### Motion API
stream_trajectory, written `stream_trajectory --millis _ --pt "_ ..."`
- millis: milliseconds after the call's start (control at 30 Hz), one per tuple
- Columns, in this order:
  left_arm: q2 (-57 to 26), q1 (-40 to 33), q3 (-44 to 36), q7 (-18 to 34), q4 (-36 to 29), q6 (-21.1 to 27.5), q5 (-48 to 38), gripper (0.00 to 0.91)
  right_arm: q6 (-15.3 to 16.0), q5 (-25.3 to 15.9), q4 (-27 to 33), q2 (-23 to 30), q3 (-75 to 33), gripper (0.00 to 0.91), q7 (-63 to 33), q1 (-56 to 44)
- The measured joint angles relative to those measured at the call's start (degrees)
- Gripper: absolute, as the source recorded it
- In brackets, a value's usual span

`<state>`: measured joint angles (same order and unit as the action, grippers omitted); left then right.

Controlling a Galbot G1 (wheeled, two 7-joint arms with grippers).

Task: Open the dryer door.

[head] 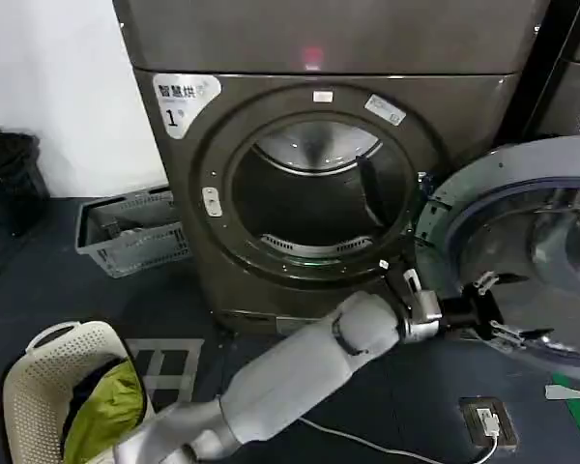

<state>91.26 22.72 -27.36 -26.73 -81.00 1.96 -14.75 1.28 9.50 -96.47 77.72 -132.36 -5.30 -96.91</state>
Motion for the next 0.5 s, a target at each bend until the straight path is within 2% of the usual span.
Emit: stream_trajectory --millis 100,300,500 --pt "-3.3 1.8 -0.5 -0.6 -4.0 0.7 -0.3 0.907 0.0 0.2 0.0 -0.6 0.5 0.907 0.4 -0.5" --pt "-14.5 6.0 1.0 -0.9 -16.0 1.6 -2.3 0.907 0.9 0.5 0.7 -1.3 1.5 0.907 -0.2 -0.3" --pt "-28.1 10.4 4.5 -1.0 -29.2 -1.3 -1.9 0.907 0.9 2.3 2.1 -2.3 3.6 0.907 0.5 0.0"
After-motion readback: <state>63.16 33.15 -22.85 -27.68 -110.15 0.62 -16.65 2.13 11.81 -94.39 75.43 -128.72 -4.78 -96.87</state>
